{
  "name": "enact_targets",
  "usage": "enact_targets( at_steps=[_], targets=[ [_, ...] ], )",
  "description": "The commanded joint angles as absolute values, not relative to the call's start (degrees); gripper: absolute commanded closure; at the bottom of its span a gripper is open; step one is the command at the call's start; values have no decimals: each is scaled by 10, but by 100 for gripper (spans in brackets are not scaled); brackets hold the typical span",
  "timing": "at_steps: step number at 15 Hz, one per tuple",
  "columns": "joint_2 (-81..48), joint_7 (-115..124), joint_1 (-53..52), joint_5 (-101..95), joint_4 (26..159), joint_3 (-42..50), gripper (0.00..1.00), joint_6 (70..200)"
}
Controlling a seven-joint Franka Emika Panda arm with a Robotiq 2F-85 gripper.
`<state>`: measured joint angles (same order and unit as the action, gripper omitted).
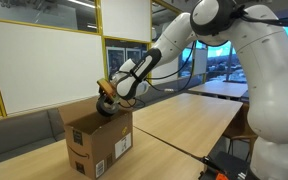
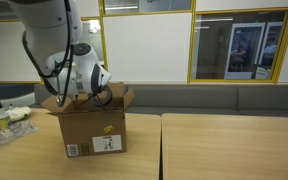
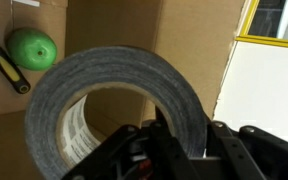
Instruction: Put the objects on the table and put them in the box, then slide the box to the right
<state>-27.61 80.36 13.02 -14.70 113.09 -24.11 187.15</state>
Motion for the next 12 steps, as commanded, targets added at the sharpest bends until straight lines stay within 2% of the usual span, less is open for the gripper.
enact_targets(
  at_steps=[1, 11, 12],
  targets=[
    [-321, 777, 183, -159, 1089, -294, 87, 1853],
    [-322, 739, 199, -154, 1095, -293, 87, 1749],
    [-310, 650, 157, -46, 1100, -261, 87, 1734]
  ],
)
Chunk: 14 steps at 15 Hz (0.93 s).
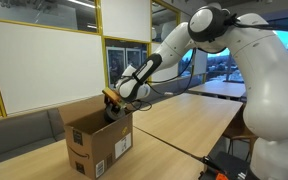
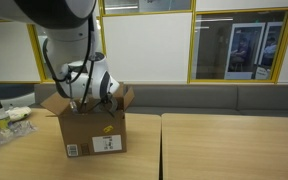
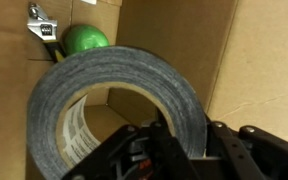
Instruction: Put the objects on the table and put them in the box, then slide the box to the right
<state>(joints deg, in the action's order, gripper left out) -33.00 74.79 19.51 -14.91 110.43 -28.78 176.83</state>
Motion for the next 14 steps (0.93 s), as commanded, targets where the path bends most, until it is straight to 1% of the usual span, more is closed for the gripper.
enact_targets(
  at_steps=[1, 2, 7, 11, 14],
  targets=[
    [-310, 627, 152, -25, 1099, -259, 87, 1710],
    [-309, 588, 140, 9, 1096, -251, 87, 1676],
    [-299, 497, 37, 100, 1081, -143, 87, 1515],
    [-289, 500, -24, 89, 1071, -67, 87, 1392],
    [-282, 511, -50, 73, 1069, -26, 87, 1334]
  ],
)
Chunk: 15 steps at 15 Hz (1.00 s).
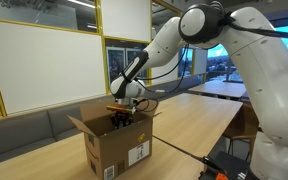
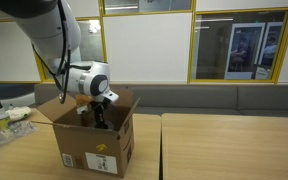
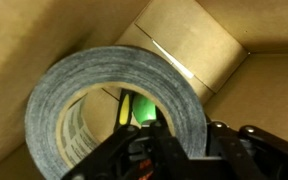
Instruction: Put the objects on the table and put them in the box, then slide the box to the right
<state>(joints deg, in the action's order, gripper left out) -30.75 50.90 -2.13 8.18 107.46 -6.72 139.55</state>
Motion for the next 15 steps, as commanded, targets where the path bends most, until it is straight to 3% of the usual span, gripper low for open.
enact_targets(
  at_steps=[1, 12, 13, 15],
  targets=[
    [-279, 514, -55, 69, 1069, -15, 87, 1319],
    [-245, 524, -51, 32, 1061, 52, 85, 1222],
    [-244, 523, -48, 34, 1060, 55, 44, 1215],
    [-243, 521, -44, 35, 1060, 59, 36, 1207]
  ],
)
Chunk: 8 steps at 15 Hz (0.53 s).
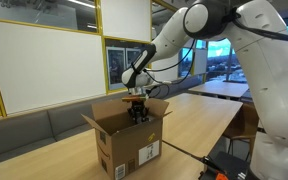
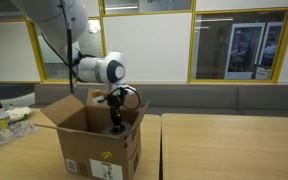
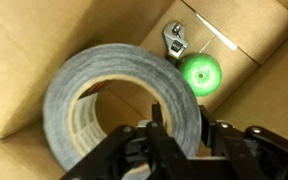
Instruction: Put the objects on the table and put them in the box, then slide the box to the right
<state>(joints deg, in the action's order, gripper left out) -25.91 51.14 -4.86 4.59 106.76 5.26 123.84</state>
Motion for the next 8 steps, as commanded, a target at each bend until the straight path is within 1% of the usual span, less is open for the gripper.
enact_targets(
  at_steps=[1, 3, 4, 5, 8],
  targets=[
    [-243, 520, -42, 35, 1059, 61, 28, 1201],
    [-243, 521, -39, 35, 1057, 64, 14, 1194],
    [-245, 521, -38, 34, 1055, 66, 5, 1191],
    [-247, 521, -36, 32, 1054, 68, 1, 1189],
    [-258, 524, -30, 24, 1053, 75, 0, 1189]
  ],
)
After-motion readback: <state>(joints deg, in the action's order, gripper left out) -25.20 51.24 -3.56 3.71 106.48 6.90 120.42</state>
